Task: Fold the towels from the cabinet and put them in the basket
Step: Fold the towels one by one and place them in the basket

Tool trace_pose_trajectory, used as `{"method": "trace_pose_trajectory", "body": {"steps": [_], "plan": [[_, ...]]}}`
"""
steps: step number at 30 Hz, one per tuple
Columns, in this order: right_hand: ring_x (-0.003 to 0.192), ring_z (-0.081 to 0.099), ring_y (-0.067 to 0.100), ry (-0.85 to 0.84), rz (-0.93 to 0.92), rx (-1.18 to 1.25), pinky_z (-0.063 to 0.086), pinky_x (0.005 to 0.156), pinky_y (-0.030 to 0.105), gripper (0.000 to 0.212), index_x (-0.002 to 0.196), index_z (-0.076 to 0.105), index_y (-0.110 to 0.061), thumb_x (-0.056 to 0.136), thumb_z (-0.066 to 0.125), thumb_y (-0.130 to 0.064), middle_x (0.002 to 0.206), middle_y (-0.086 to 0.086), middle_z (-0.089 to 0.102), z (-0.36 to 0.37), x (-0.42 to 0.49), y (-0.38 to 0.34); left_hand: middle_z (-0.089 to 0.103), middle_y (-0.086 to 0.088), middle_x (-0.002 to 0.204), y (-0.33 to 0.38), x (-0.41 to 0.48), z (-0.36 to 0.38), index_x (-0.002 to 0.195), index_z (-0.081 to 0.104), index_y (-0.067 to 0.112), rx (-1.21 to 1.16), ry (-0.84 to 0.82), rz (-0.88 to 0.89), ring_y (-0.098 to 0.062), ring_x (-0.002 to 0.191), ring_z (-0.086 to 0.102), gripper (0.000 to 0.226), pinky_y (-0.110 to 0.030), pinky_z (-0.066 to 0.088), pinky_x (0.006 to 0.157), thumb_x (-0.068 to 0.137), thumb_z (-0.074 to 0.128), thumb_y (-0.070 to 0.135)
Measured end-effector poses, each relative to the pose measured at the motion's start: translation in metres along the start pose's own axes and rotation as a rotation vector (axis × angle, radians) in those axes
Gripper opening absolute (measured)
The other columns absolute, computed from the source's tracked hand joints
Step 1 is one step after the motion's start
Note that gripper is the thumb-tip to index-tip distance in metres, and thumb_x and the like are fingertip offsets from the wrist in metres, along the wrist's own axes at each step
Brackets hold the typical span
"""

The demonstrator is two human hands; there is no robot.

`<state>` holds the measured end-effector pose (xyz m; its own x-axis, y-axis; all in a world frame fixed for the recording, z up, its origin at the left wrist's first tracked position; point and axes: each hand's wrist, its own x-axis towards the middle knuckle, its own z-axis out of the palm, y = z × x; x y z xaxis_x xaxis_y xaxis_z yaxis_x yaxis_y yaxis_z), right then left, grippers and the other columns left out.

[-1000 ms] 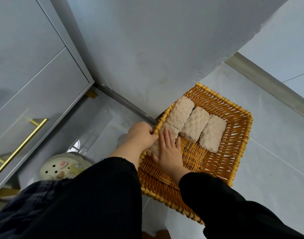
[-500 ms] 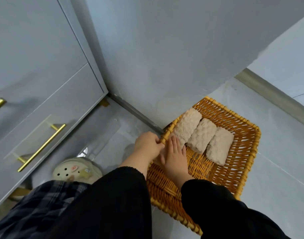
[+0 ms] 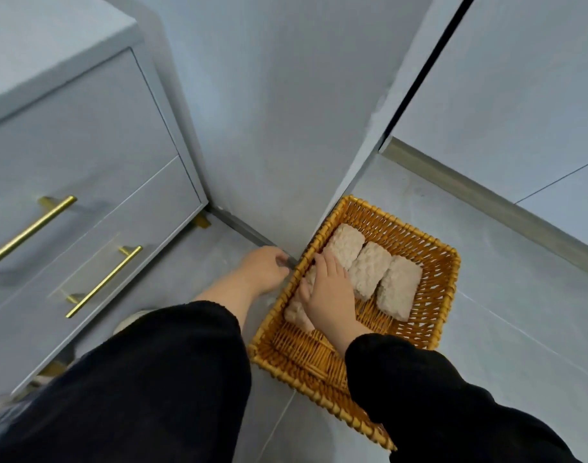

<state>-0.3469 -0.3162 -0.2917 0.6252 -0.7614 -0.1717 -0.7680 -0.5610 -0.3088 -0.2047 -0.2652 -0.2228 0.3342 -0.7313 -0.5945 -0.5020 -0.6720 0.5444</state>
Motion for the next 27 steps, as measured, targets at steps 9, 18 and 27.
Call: {"method": "trace_pose_trajectory", "body": {"steps": [9,18,27], "plan": [[0.113,0.054,0.028,0.149,-0.309,0.085,0.049,0.088,0.037,0.046,0.13,0.049,-0.006,0.092,0.042,-0.031,0.126,0.011,0.055,-0.08,-0.018,-0.064,0.043,-0.007,0.145,0.006,-0.082,-0.068,0.142,0.04,0.013,0.078,0.271,0.088,-0.021,0.131,0.042,0.049,-0.026,0.03,0.105,0.095,0.052,0.019],[0.132,0.038,0.032,0.376,-0.58,0.214,0.029,0.109,0.038,0.052,0.139,0.04,-0.001,0.094,0.046,-0.025,0.145,0.017,0.041,-0.189,0.005,-0.21,0.012,-0.011,0.159,-0.001,-0.184,-0.182,0.15,0.024,0.014,0.215,0.964,0.154,-0.025,0.146,0.012,0.059,-0.036,0.012,0.117,0.097,0.049,0.026],[0.142,0.02,0.027,0.475,-0.738,0.229,0.015,0.117,0.038,0.055,0.146,0.026,-0.007,0.097,0.04,-0.027,0.156,0.013,0.022,-0.223,0.016,-0.346,0.016,-0.012,0.158,-0.072,-0.248,-0.264,0.149,0.026,0.014,0.223,1.385,-0.03,-0.03,0.146,0.012,0.057,-0.046,0.015,0.116,0.097,0.044,0.029]]}}
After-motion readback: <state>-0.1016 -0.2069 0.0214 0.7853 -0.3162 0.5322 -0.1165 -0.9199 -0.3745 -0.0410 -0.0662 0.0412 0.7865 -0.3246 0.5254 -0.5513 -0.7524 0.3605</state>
